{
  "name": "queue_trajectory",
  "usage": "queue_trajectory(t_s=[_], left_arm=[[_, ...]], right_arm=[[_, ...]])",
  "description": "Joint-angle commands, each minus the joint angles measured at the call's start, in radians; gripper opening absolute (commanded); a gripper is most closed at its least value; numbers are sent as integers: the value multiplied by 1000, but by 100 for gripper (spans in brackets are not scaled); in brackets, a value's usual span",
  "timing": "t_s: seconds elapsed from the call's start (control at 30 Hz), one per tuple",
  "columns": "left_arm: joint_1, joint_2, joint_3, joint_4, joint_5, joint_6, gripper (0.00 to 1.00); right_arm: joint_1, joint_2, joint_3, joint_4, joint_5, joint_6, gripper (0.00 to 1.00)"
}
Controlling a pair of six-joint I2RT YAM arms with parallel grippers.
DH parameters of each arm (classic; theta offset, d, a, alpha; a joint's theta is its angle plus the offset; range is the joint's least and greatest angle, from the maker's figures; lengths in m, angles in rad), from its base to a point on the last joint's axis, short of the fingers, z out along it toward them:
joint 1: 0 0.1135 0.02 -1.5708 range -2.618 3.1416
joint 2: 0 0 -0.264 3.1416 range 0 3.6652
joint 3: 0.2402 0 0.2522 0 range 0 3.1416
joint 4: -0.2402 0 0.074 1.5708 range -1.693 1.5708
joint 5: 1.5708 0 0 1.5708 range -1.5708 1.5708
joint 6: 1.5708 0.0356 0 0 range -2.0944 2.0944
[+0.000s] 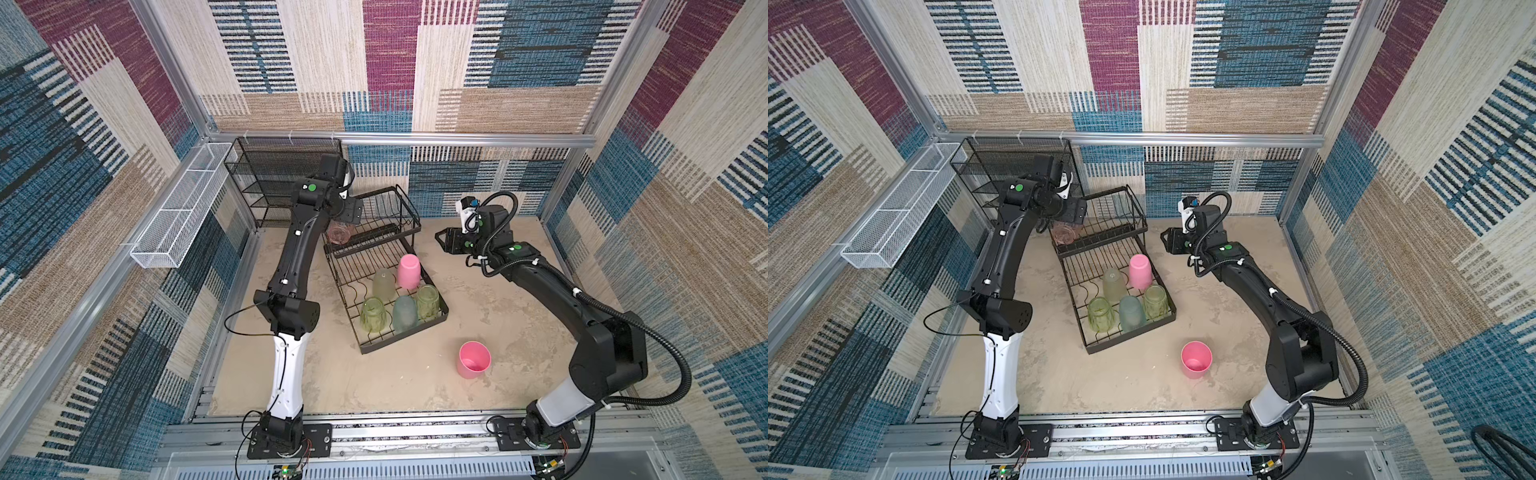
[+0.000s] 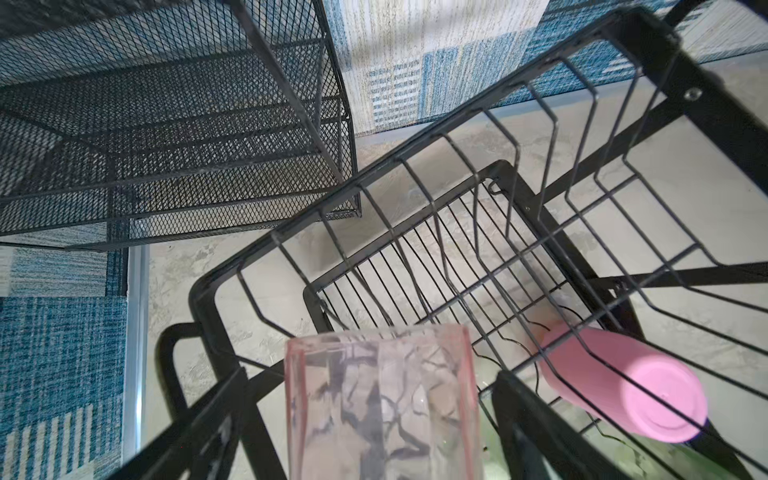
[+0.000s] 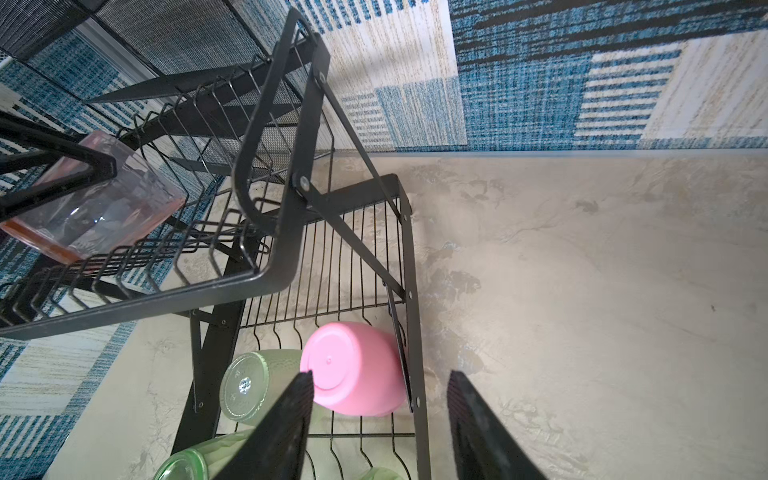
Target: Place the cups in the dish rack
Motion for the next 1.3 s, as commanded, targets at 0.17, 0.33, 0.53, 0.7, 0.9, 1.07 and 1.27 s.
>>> queue_trajectory(t_s=[0.17,0.33,0.53,0.7,0.9,1.07,1.27], left_arm=[[-8,-71,4,27,46,13,90],[-13,-142,-55,44,53,17,90],[-24,-211,-122,48,53,9,89],[-33,-312,-274,51,34,35,86],[-59,-477,-549,83,19,152,85],[-73,-623,-822,264,-51,222,86],[-79,-587,-824,302,-85,223,87]], right_arm=[[3,-5,16,37,9,-20,55],[5,-20,14,60,6,-38,56],[28,-49,21,111,5,-102,58],[64,-87,21,154,15,-182,59],[101,-102,12,187,15,-239,58],[117,-98,13,190,3,-234,58],[131,-113,1,192,2,-223,59]])
